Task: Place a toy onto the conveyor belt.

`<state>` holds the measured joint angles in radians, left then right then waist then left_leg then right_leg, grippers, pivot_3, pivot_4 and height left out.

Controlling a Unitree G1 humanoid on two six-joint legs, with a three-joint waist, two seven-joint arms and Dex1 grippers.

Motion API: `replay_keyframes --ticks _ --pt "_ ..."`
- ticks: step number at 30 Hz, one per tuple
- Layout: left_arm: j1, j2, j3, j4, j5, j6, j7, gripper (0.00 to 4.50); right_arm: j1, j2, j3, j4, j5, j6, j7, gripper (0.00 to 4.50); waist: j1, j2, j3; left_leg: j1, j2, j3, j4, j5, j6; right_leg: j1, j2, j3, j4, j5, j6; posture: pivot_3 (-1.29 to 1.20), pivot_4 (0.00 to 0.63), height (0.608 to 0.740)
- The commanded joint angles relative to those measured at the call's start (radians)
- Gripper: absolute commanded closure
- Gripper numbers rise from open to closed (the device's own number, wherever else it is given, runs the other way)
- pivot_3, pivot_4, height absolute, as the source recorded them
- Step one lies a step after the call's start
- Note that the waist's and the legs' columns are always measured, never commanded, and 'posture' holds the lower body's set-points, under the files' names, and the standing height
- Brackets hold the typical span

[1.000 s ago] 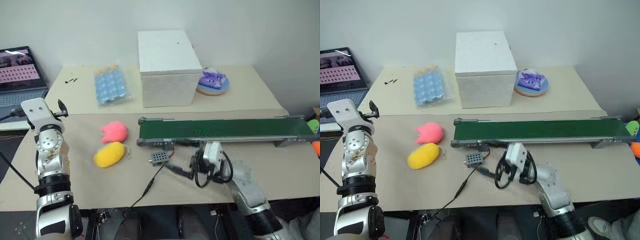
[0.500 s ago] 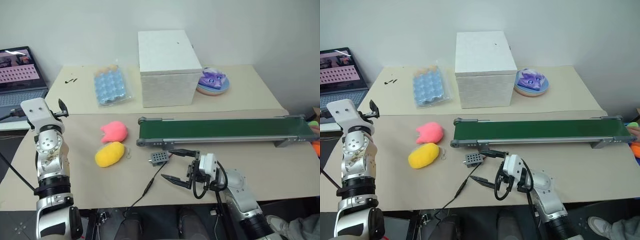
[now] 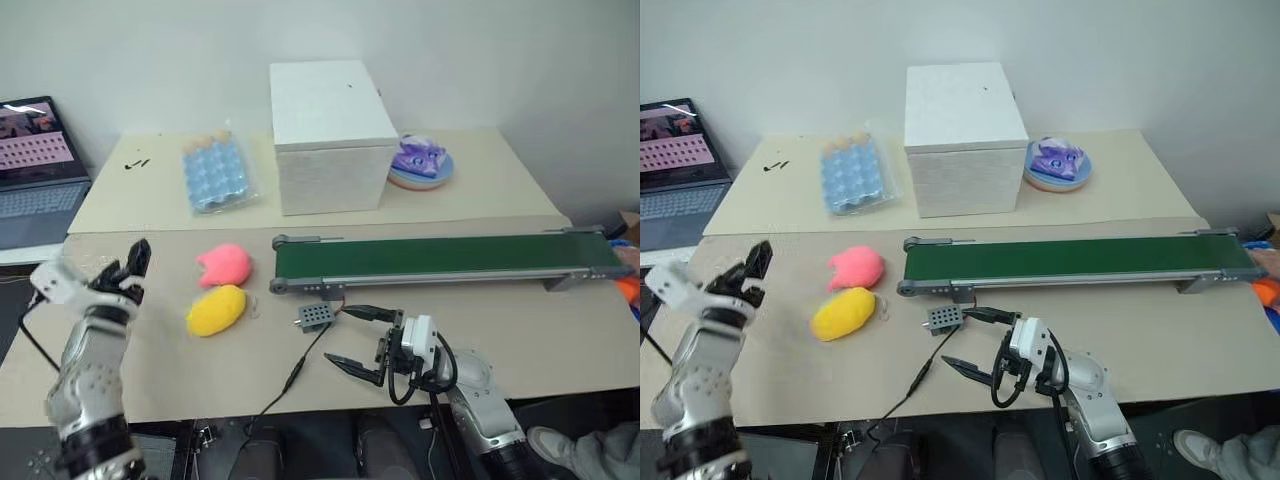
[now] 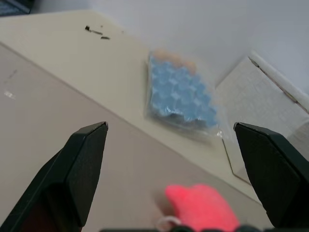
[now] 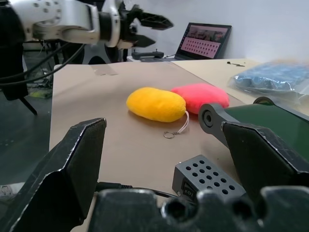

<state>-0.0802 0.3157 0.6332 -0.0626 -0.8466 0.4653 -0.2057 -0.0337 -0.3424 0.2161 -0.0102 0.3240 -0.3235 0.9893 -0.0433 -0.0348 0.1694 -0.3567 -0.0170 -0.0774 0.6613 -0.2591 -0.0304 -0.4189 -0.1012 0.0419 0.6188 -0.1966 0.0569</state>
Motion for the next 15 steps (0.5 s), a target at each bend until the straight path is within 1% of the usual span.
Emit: replay_keyframes --ticks 1,6,8,12,15 --pt "0.062 0.015 -0.01 -0.06 -0.03 0.021 -0.068 0.03 0.011 0.019 -0.004 -0.034 -0.006 -0.029 -0.025 0.0 0.01 0.0 0.0 0.0 0.0 0.0 0.0 0.0 0.0 0.001 0.0 -0.001 0.0 0.0 0.0 0.0 0.15 0.74" --pt "0.128 0.007 -0.073 -0.079 -0.091 0.105 -0.163 0.03 -0.001 0.035 0.003 0.005 -0.037 -0.041 -0.037 0.0 0.02 0.0 0.0 0.005 0.001 0.0 0.0 0.0 0.0 0.008 0.001 -0.001 -0.003 -0.004 0.006 0.0 0.15 0.74" --pt "0.144 -0.004 -0.088 -0.053 -0.094 0.117 -0.179 0.03 -0.014 0.038 -0.003 0.014 -0.042 -0.043 -0.046 0.0 0.019 0.0 0.0 0.005 0.001 0.0 0.0 0.0 0.0 0.009 0.001 -0.001 -0.005 -0.004 0.006 0.0 0.15 0.74" --pt "0.179 -0.042 -0.083 -0.025 -0.122 0.132 -0.188 0.03 -0.022 0.032 -0.014 0.026 -0.056 -0.048 -0.055 0.0 0.014 0.0 0.0 0.005 0.002 0.0 0.0 0.0 0.0 0.009 0.002 -0.001 -0.006 -0.001 0.001 0.0 0.15 0.74" --pt "0.23 -0.067 -0.067 -0.061 -0.173 0.153 -0.194 0.03 -0.011 0.021 -0.02 0.028 -0.062 -0.053 -0.056 0.0 0.012 0.0 0.0 0.005 0.003 0.0 0.0 0.0 0.001 0.009 0.003 -0.001 -0.006 -0.001 0.001 0.0 0.15 0.74"
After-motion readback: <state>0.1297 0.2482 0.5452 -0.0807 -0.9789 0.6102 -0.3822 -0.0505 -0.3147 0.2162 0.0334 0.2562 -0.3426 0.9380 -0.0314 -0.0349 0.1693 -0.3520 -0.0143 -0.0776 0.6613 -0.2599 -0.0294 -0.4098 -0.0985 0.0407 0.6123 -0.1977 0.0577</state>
